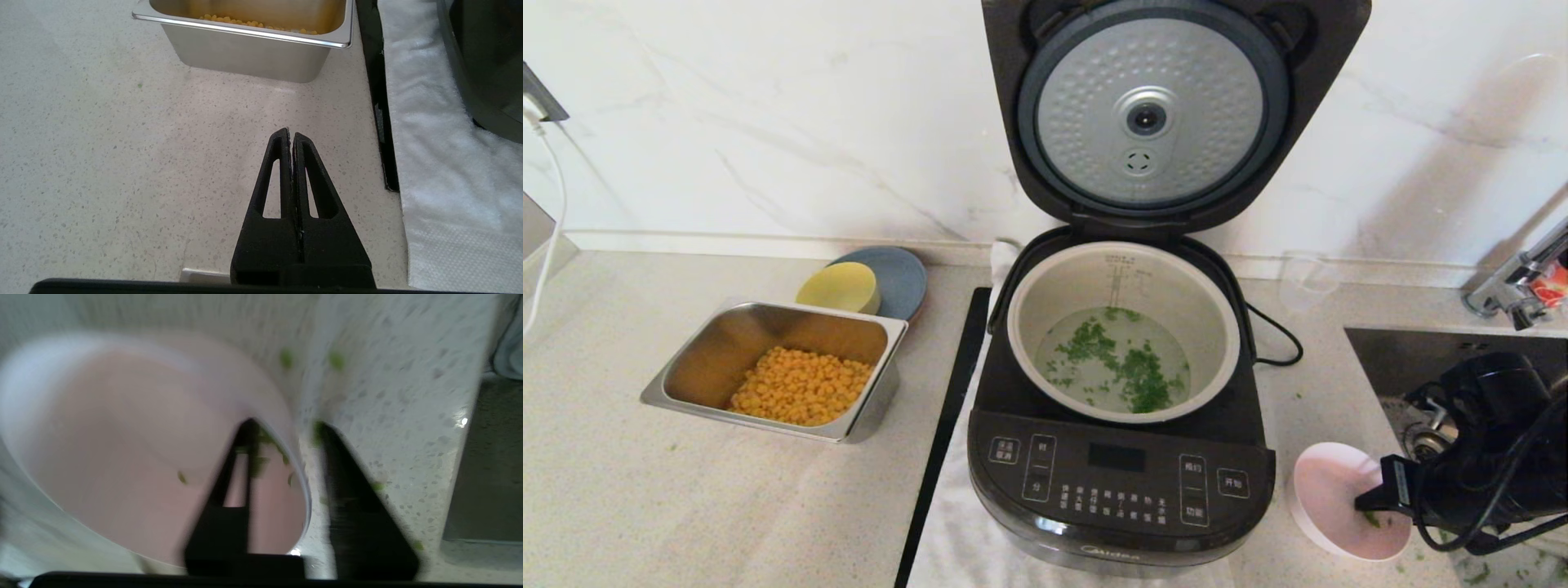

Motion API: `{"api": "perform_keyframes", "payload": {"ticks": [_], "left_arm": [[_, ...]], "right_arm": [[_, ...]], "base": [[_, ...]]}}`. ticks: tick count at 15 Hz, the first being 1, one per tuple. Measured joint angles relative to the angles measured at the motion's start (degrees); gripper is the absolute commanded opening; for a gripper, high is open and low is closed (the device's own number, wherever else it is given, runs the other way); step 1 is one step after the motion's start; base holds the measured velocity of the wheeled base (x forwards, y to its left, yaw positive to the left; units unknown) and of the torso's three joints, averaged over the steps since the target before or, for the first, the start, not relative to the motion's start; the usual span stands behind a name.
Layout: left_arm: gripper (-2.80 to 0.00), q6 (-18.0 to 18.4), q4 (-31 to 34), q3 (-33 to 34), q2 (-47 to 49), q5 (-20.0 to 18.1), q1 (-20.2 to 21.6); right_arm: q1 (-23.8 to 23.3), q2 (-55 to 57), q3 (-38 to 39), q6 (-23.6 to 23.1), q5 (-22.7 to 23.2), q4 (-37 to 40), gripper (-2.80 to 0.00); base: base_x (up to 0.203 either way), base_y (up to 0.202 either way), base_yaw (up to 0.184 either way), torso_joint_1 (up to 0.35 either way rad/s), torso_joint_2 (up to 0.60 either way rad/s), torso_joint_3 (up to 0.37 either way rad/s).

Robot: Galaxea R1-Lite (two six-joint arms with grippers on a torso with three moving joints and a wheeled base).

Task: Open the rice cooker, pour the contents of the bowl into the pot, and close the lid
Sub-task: Place the bowl on the table, then turn off the tap

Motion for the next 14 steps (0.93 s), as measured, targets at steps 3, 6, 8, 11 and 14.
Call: {"api": "perform_keyframes", "payload": {"ticks": [3, 6, 8, 11, 14], "left_arm": [[-2.8, -0.02, 0.0, -0.02, 0.0, -0.01, 0.02], [-2.8, 0.0, 0.0, -0.02, 0.0, -0.02, 0.02], [-2.8, 0.0, 0.0, -0.02, 0.0, -0.02, 0.02], [-2.8, -0.01, 0.0, -0.02, 0.0, 0.0, 0.02], [-2.8, 0.0, 0.0, -0.02, 0.0, -0.02, 0.02]], "right_arm": [[-0.29, -3.37, -0.14, 1.98, 0.27, 0.46, 0.0], [-1.26, -9.25, -0.36, 2.26, 0.17, 0.96, 0.0], [-3.08, -13.66, -2.33, 2.5, -0.86, 1.33, -2.8], [-5.5, -16.8, -4.38, 2.42, -7.02, 0.88, -2.8], [-7.01, -14.65, -4.47, 2.24, -18.56, -4.21, -2.8]], "base": [[0.0, 0.0, 0.0, 0.0, 0.0, 0.0], [0.0, 0.0, 0.0, 0.0, 0.0, 0.0], [0.0, 0.0, 0.0, 0.0, 0.0, 0.0], [0.0, 0.0, 0.0, 0.0, 0.0, 0.0], [0.0, 0.0, 0.0, 0.0, 0.0, 0.0]]}}
